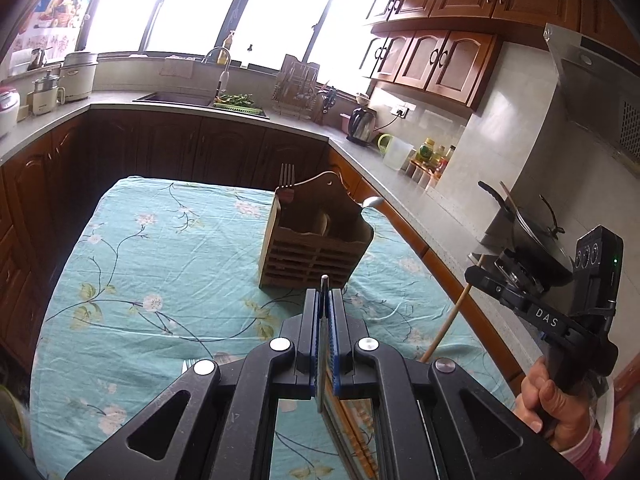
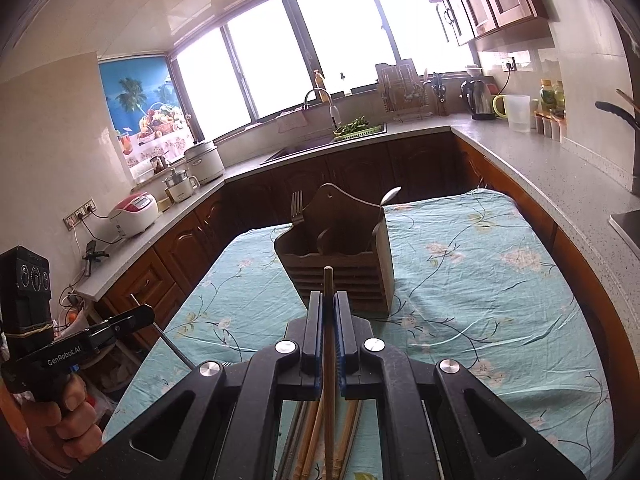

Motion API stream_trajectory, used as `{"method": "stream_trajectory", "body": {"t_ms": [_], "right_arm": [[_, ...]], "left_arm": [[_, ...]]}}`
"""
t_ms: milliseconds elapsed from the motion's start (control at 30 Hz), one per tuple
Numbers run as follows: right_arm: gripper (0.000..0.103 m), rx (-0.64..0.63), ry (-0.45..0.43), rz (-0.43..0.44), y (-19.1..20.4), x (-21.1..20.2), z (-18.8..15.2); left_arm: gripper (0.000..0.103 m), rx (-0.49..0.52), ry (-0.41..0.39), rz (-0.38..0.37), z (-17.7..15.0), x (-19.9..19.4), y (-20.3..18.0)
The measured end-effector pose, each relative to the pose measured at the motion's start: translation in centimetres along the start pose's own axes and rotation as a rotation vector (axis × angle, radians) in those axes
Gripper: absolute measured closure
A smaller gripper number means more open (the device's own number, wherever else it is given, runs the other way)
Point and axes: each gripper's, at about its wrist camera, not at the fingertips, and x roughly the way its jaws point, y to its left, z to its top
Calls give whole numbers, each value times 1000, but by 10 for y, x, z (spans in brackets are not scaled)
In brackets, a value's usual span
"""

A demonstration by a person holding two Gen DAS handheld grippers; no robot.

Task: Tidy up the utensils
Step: 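Lift the steel chopstick with the left gripper while the right gripper carries the wooden chopstick to the holder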

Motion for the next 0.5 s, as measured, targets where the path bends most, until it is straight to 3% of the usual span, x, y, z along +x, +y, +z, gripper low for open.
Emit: {"method": "stream_trajectory", "body": {"t_ms": [500], "right_arm": [[98,-6,-95,-10,-4,2,41]], "left_arm": [[101,9,-70,-9,37,18,7]]}}
